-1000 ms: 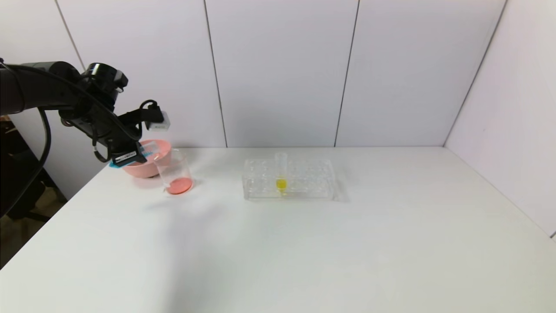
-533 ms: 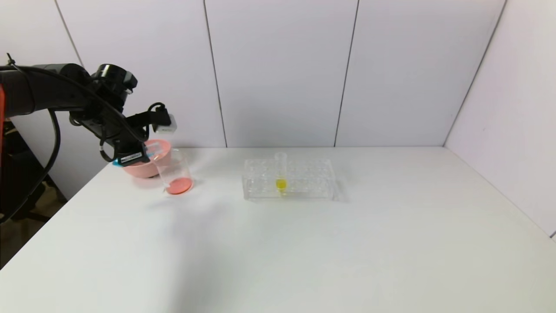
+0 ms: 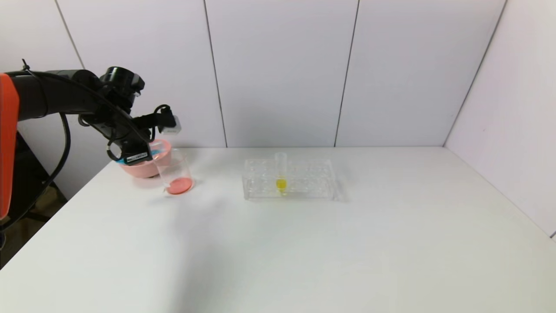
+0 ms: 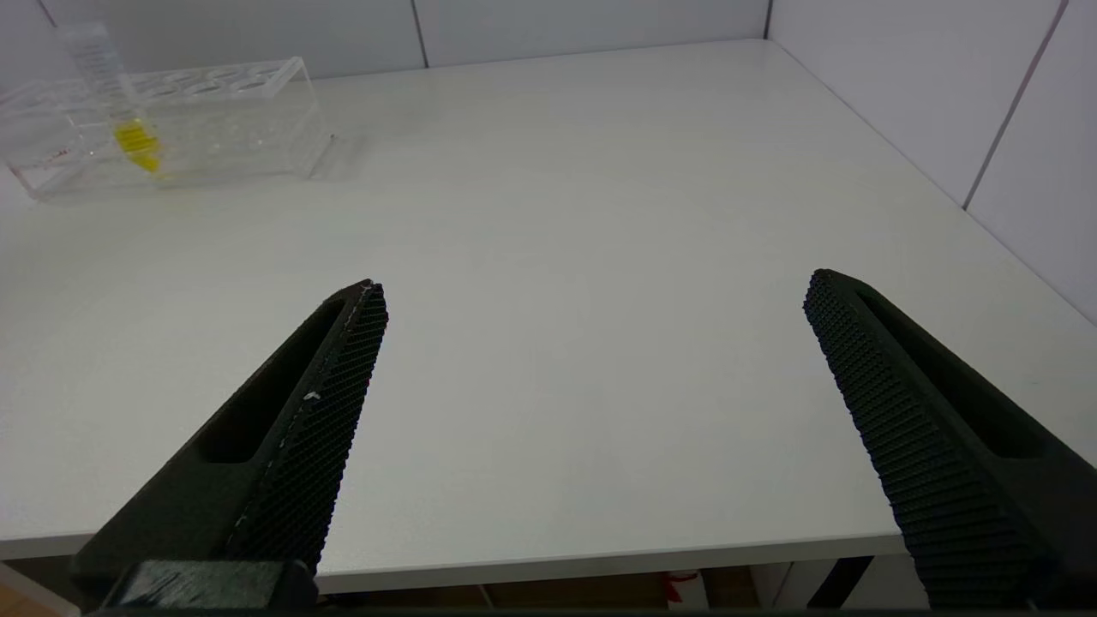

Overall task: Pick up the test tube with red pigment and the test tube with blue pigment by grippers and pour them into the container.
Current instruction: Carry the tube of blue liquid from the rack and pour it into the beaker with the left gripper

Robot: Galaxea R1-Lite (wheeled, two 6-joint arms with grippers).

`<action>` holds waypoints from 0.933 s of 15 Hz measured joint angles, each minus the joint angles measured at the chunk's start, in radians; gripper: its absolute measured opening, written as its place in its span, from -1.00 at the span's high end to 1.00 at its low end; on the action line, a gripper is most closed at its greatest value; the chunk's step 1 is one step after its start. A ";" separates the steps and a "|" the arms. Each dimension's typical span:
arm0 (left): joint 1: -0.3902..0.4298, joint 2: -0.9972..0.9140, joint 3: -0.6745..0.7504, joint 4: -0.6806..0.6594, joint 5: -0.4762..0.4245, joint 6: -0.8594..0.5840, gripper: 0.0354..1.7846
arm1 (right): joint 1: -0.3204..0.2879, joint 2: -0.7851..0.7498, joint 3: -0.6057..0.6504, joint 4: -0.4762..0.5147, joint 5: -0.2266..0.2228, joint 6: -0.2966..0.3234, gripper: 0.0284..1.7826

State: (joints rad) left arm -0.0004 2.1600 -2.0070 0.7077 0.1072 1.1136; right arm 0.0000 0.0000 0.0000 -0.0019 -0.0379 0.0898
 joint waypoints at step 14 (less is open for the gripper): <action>-0.021 0.020 -0.001 -0.023 0.101 0.030 0.51 | 0.000 0.000 0.000 0.000 0.000 0.000 -0.99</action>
State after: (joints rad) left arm -0.0219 2.1802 -2.0079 0.6849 0.2081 1.1440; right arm 0.0000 0.0000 0.0000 -0.0019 -0.0383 0.0902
